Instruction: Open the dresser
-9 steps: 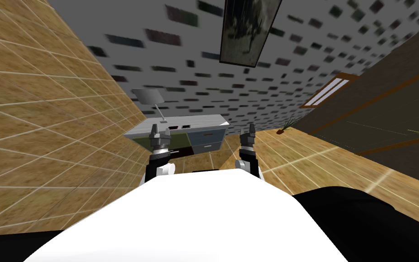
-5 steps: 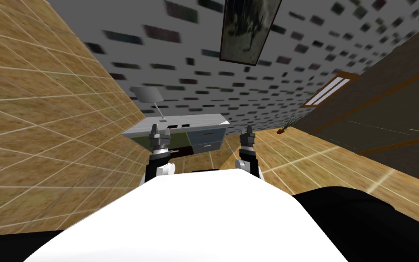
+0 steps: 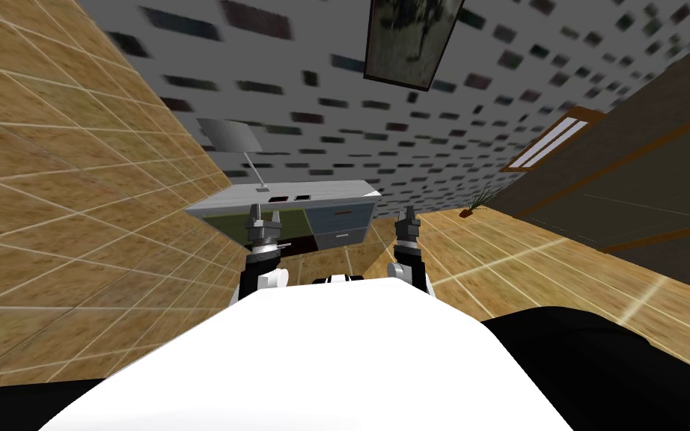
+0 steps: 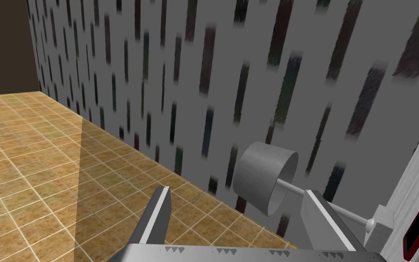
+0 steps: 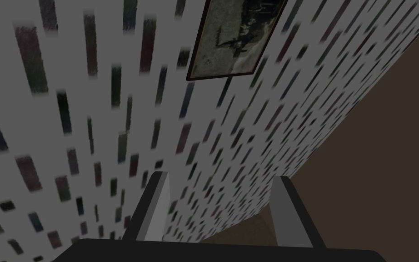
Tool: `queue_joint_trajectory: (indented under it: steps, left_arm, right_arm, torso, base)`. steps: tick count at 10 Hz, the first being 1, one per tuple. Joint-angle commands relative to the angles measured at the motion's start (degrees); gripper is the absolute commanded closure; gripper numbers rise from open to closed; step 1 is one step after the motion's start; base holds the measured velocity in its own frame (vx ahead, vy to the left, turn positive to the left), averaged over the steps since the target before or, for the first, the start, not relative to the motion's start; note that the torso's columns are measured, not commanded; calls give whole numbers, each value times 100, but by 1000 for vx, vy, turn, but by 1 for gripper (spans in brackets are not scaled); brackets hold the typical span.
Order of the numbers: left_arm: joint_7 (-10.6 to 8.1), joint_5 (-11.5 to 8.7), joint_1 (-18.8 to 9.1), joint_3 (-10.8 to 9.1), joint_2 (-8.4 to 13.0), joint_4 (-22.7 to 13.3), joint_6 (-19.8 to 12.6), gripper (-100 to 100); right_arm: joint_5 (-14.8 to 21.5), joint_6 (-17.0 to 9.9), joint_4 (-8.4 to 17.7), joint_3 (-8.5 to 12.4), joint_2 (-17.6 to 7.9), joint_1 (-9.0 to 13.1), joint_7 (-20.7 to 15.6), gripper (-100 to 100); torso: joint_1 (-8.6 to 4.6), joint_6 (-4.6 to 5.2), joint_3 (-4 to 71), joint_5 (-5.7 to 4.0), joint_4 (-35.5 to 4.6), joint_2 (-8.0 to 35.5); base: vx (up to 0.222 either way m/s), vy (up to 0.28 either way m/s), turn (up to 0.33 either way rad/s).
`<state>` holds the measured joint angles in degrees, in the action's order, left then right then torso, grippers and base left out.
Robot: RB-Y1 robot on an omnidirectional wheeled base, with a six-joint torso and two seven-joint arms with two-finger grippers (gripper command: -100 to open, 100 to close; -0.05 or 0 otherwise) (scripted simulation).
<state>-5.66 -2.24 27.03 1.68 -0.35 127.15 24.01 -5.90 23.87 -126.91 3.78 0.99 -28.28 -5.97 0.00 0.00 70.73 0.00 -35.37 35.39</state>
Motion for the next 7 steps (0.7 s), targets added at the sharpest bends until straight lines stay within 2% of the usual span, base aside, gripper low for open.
queue_joint_trajectory:
  steps: [1, 3, 7]
  left_arm:
    - [1, -3, -16, -4, 216, -61, 9, -100]
    - [2, -10, -54, -15, 487, -204, 30, -100]
    - [9, -32, -182, -48, 815, -686, 98, -100]
  right_arm:
    - [0, 0, 0, 0, 0, 0, 0, 0]
    - [0, -1, 3, 0, 1, -1, 0, 0]
    - [0, -1, 3, -1, 1, -2, 0, 0]
  torso:
    - [0, 0, 846, 0, -423, 423]
    - [-5, 0, 1356, -1, -666, 664]
    - [-9, 0, 1388, -2, -690, 683]
  base:
    - [18, -15, 0]
    - [31, -29, 2]
    - [64, -61, 2]
